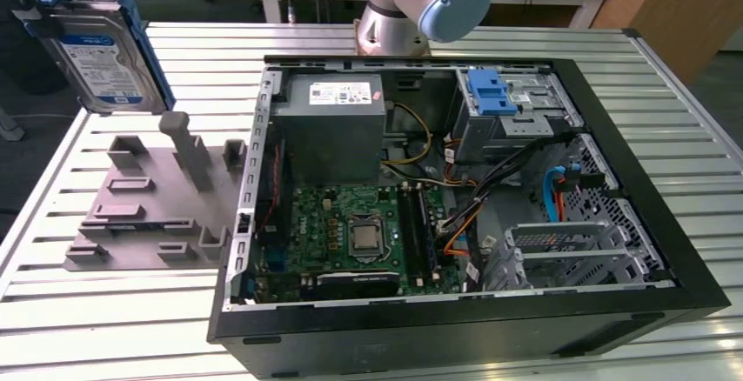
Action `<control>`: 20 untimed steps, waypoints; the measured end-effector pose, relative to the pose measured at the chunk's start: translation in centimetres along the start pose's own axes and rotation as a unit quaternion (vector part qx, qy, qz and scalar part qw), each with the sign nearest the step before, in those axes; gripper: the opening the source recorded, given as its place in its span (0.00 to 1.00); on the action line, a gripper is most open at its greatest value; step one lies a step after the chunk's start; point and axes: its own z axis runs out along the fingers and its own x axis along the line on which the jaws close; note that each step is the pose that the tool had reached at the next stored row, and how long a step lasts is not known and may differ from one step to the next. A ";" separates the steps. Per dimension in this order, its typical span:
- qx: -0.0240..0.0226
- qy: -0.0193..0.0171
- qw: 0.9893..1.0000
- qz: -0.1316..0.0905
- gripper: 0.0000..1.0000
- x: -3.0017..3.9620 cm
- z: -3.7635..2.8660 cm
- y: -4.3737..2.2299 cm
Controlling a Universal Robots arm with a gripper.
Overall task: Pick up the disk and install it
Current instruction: 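Pick up the disk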
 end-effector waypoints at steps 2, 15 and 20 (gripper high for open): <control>0.000 0.000 1.000 0.000 0.36 0.00 -0.14 0.00; 0.000 0.000 1.000 0.000 0.36 0.01 -1.19 0.00; 0.000 0.000 1.000 0.000 0.36 0.02 -1.69 0.00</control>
